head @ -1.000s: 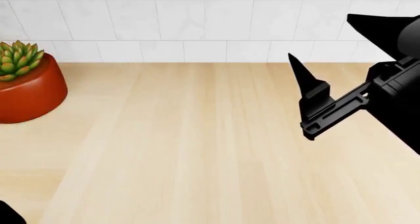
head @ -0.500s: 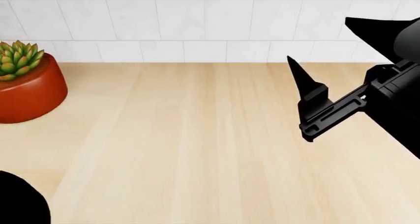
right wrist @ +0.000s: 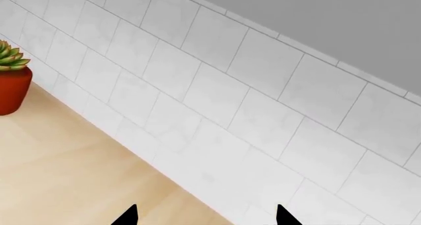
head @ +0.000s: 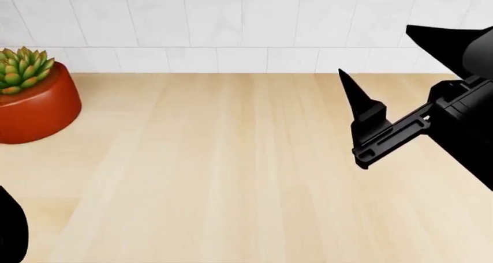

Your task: Pick the corn, bell pepper from the counter and place them in the cabinet. Then close the cabinet.

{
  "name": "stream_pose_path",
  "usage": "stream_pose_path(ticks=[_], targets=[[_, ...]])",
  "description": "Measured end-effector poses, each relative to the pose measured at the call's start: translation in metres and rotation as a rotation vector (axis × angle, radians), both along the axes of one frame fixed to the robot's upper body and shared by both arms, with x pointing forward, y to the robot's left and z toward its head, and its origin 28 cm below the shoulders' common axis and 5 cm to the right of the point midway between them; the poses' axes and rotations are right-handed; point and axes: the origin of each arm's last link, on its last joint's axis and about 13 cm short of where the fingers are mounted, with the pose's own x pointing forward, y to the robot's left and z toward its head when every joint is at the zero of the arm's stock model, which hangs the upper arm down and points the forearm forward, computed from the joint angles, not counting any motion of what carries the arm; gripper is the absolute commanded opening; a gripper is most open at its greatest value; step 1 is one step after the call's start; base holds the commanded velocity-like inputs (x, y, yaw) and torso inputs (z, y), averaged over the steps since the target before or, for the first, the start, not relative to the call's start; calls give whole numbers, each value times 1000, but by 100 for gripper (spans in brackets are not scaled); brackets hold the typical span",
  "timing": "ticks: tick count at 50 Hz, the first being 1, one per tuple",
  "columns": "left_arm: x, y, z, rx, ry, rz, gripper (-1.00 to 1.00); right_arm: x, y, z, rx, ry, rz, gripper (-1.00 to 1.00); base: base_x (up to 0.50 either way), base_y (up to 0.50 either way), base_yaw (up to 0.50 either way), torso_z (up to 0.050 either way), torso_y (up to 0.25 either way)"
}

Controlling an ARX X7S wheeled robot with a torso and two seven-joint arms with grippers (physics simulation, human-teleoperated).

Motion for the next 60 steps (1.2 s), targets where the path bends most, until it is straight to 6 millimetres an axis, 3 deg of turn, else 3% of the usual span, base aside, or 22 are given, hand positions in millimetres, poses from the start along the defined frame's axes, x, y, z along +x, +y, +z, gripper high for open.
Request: stream_pose_path(ticks=[11, 16, 23, 32, 60], targets=[[2, -19, 8, 123, 85, 80, 100, 1, 0, -3, 4, 6, -1, 100, 0, 0, 0, 9, 1], [8, -24, 19, 181, 103, 22, 100, 1, 0, -5, 6, 8, -1, 100, 0, 0, 0, 6, 2], [-1, -39, 42, 309, -20, -184, 100, 0, 0, -7, 10, 12, 0, 100, 0, 0, 0, 0, 0], [-6, -47, 61, 405, -100, -243, 100, 0, -1, -9, 15, 16, -1, 100, 0, 0, 0, 0, 0], [19, -55, 76, 584, -33, -154, 100, 1, -2, -14, 22, 26, -4, 100, 1, -1, -1, 1, -2]])
